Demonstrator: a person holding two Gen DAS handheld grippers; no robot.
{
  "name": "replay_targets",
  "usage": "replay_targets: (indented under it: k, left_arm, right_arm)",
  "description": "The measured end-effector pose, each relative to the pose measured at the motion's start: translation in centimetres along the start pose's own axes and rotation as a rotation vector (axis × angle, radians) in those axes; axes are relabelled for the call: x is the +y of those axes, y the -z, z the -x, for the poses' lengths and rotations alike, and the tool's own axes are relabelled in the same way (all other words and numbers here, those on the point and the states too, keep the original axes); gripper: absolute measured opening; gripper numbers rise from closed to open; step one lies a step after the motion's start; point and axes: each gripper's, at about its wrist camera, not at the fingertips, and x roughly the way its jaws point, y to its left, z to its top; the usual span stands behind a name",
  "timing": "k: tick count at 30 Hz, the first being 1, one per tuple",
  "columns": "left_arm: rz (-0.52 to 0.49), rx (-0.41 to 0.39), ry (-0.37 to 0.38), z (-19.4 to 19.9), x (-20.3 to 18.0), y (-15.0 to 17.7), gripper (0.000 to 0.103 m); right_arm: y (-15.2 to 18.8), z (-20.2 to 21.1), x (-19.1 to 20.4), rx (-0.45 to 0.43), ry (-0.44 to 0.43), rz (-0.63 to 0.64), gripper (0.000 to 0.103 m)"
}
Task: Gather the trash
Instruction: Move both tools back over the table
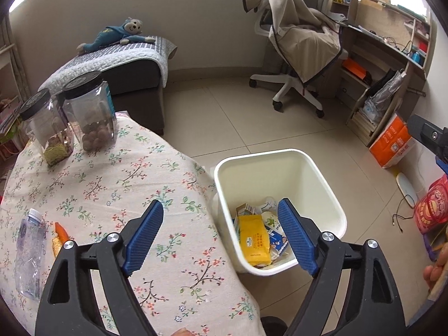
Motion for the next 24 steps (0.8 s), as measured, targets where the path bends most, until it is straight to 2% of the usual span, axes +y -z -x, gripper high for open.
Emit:
replay_targets:
  k: [8, 17, 21, 24]
  left_arm:
    - [0.050, 0.062, -0.105, 1.4, 7.1, 3.0, 0.083]
    - [0.015, 0.239, -0.230, 1.5, 14.9, 7.6, 0.082]
    - [0.061, 0.307, -0.238, 1.2, 18.4, 9.6, 0.082]
    - [0.055, 0.336, -0.220, 0.9, 19.9, 10.9, 0.082]
  right_arm:
    - [1.5, 0.9, 6.4, 0.050, -0.127, 0.124, 0.096]
    - [3.1, 0.4, 12.4, 0.130, -0.219, 0.204, 0.096]
    - [4.0, -0.2, 15.1, 0.176, -0.252, 0.232, 0.096]
    - [5.1, -0.6, 17.6, 0.214, -0.274, 0.279, 0.096]
